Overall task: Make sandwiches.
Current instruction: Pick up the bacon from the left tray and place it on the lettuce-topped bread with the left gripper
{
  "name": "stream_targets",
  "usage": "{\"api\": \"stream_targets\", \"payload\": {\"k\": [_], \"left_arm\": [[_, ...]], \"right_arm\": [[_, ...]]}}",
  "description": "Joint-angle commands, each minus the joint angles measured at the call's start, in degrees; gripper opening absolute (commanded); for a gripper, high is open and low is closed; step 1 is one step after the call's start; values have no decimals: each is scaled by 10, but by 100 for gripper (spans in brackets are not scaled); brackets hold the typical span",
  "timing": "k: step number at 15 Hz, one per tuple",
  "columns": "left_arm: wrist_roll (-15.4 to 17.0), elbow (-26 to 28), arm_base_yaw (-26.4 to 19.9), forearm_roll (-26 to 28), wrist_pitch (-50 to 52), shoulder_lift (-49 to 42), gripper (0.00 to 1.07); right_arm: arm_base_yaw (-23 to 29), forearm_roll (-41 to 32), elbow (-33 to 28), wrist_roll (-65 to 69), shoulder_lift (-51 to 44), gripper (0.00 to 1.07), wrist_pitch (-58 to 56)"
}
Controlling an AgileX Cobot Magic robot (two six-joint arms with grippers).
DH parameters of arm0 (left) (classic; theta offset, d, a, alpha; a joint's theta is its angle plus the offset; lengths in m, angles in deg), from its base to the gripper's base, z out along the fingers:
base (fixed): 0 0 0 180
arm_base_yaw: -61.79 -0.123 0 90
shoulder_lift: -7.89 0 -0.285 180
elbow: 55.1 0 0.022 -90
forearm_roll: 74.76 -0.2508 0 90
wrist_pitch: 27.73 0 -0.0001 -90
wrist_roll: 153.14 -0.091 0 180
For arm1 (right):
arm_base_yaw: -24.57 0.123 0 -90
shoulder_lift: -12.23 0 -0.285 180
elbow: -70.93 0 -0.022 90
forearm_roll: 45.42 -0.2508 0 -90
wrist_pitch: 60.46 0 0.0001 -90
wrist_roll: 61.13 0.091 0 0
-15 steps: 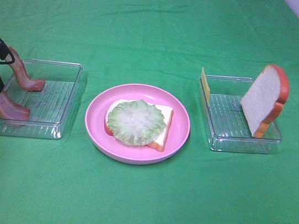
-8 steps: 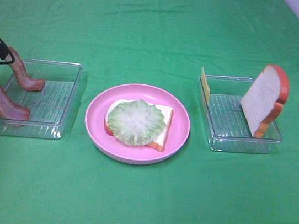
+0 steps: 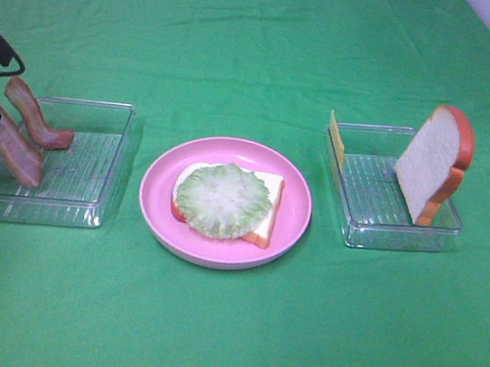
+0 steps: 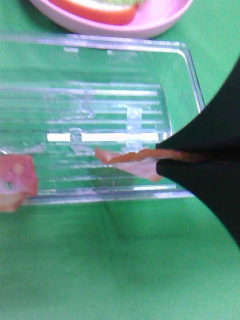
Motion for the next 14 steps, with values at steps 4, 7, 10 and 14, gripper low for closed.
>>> {"api": "stream_targets", "payload": {"k": [4, 7, 10, 14], "left_arm": [[-76, 3, 3, 193, -27, -55, 0], [-151, 3, 46, 327, -17, -52, 0], [-234, 3, 123, 422, 48, -51, 0], [-295, 3, 222, 534, 88, 0, 0]], "right_arm": [[1, 4, -2, 2, -9, 79, 5], [1, 4, -2, 2, -9, 79, 5], [1, 4, -2, 2, -9, 79, 5], [1, 4, -2, 2, -9, 79, 5]]}}
